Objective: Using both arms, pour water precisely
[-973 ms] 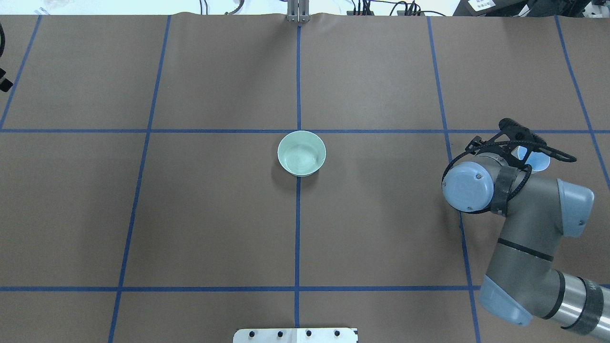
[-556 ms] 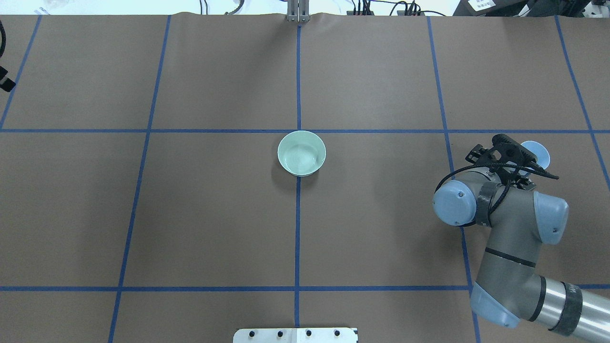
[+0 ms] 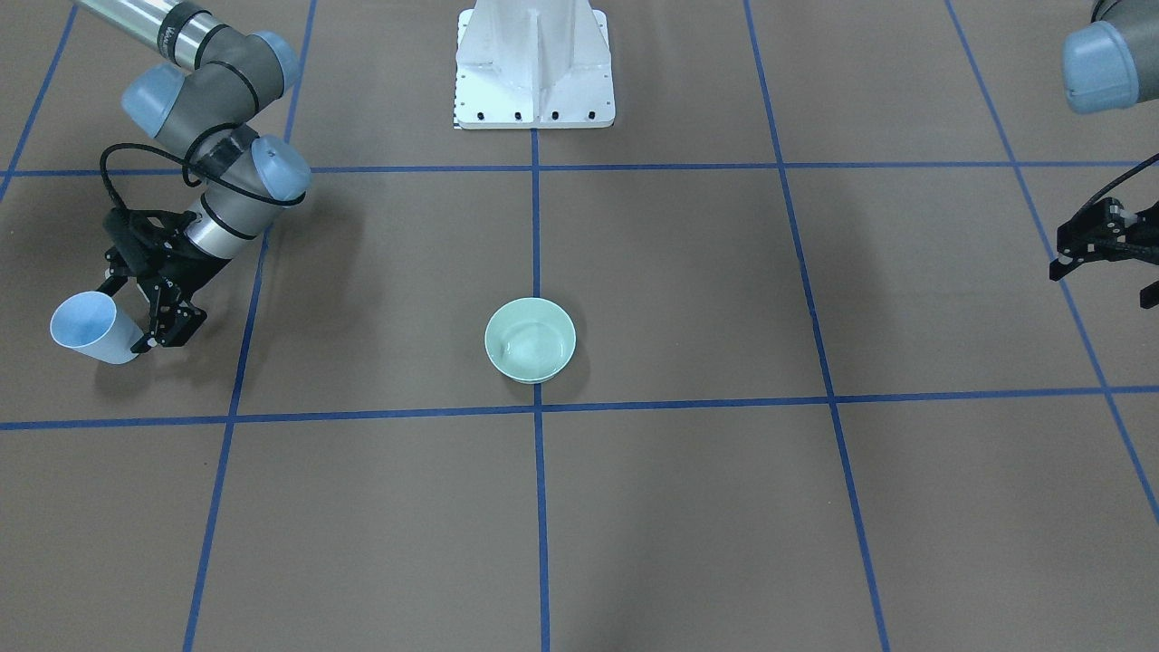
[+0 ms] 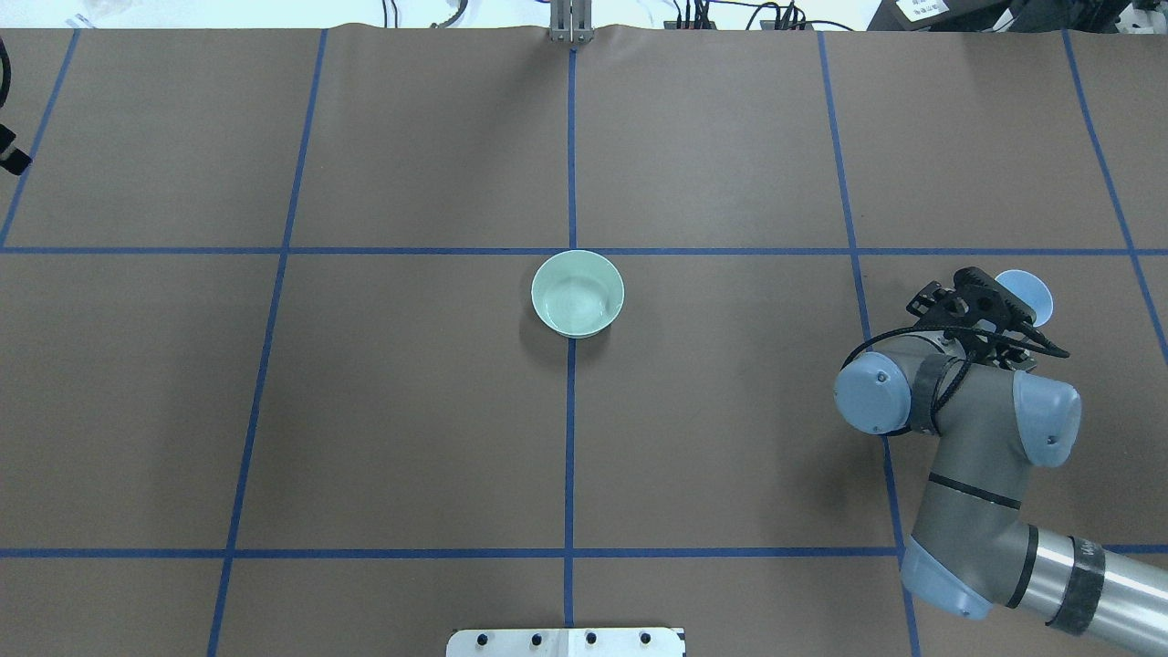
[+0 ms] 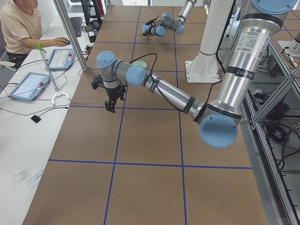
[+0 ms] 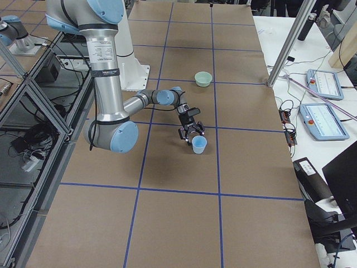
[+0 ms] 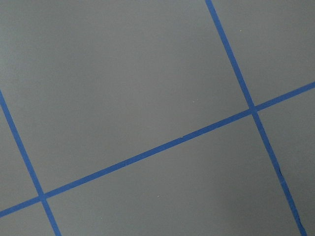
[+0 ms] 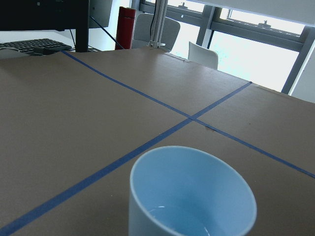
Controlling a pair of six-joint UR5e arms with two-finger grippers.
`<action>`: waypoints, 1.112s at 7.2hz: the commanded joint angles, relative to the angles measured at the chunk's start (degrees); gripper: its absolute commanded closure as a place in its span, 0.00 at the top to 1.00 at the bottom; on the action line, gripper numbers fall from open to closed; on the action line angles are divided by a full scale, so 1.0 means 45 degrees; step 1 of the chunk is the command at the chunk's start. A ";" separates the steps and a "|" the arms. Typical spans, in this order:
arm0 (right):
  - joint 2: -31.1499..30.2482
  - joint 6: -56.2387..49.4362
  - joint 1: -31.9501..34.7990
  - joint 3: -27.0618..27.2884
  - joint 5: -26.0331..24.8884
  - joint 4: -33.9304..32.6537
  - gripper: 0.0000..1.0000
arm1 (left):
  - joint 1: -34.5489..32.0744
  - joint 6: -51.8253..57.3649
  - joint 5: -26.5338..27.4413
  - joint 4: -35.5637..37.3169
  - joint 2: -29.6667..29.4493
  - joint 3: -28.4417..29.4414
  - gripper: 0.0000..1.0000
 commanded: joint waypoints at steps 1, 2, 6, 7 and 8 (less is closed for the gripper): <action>0.0008 0.0115 0.0332 -0.0359 -0.0248 0.0000 1.00 | 0.0019 -0.0005 -0.0001 -0.0005 0.0000 -0.0001 1.00; 0.0008 0.0251 0.0372 -0.0863 -0.0405 0.0000 1.00 | 0.0019 -0.0005 -0.0001 -0.0005 0.0000 -0.0001 1.00; 0.0028 0.0271 0.0450 -0.0966 -0.0718 0.0000 0.07 | -0.0001 -0.0005 -0.0020 -0.0005 0.0000 -0.0001 1.00; 0.0047 0.0271 0.0528 -0.0985 -0.1009 0.0000 0.00 | 0.0019 -0.0025 -0.0001 -0.0005 0.0019 -0.0001 1.00; -0.0011 0.0233 0.0819 -0.0869 -0.1051 0.0000 0.00 | -0.0001 -0.0025 -0.0020 0.0015 0.0020 -0.0001 1.00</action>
